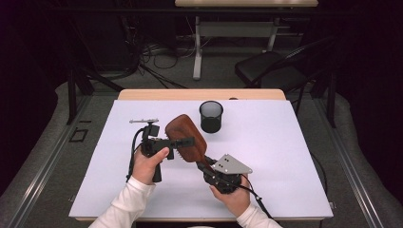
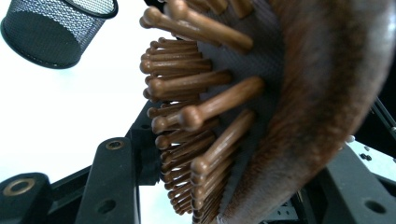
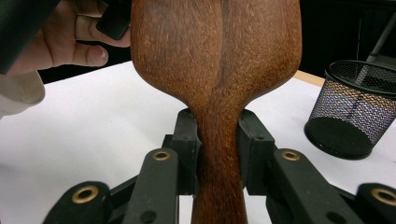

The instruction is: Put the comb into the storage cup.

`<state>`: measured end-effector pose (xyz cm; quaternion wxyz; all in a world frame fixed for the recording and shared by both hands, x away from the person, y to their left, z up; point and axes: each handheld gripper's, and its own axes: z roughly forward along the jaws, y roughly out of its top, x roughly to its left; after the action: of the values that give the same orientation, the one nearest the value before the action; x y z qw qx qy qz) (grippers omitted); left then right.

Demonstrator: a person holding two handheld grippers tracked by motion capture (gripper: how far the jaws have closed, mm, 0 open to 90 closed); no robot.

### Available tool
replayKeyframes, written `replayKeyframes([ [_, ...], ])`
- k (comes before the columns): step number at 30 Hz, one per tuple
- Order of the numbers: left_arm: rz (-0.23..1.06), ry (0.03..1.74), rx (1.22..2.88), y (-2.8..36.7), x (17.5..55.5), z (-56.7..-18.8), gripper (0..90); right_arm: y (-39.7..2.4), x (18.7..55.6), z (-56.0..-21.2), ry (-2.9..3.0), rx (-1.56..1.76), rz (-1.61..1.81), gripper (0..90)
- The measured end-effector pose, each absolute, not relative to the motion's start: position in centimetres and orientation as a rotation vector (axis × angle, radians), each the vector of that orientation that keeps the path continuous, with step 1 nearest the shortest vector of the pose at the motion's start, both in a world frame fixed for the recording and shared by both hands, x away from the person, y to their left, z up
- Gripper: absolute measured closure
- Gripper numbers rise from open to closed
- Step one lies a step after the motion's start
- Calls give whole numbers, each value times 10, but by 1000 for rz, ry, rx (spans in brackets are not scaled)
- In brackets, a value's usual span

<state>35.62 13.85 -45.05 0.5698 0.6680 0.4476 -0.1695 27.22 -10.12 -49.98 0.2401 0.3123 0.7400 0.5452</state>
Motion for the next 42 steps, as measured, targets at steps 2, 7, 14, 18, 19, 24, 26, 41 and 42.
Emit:
replayKeyframes([
  [2, -402, 1056, 1568, 139, 356, -451, 479, -101, 272, -500, 2025, 855, 1493, 716],
  [7, -406, 1070, 1568, 138, 356, -451, 480, -101, 273, -501, 2030, 860, 1491, 715],
  [14, -408, 1075, 1582, 139, 358, -452, 481, -100, 273, -503, 2039, 863, 1488, 708],
  [18, -417, 1083, 1584, 138, 358, -453, 482, -99, 274, -503, 2047, 864, 1487, 697],
  [19, -416, 1082, 1585, 138, 358, -453, 482, -99, 274, -503, 2047, 864, 1487, 697],
  [24, -433, 1084, 1591, 137, 361, -455, 482, -100, 274, -504, 2043, 874, 1485, 674],
  [26, -438, 1083, 1588, 136, 361, -456, 483, -100, 274, -504, 2044, 878, 1487, 672],
  [41, -435, 1104, 1579, 141, 373, -460, 484, -104, 273, -505, 2048, 892, 1481, 549],
  [42, -434, 1108, 1576, 141, 374, -460, 483, -105, 273, -505, 2040, 891, 1481, 522],
])
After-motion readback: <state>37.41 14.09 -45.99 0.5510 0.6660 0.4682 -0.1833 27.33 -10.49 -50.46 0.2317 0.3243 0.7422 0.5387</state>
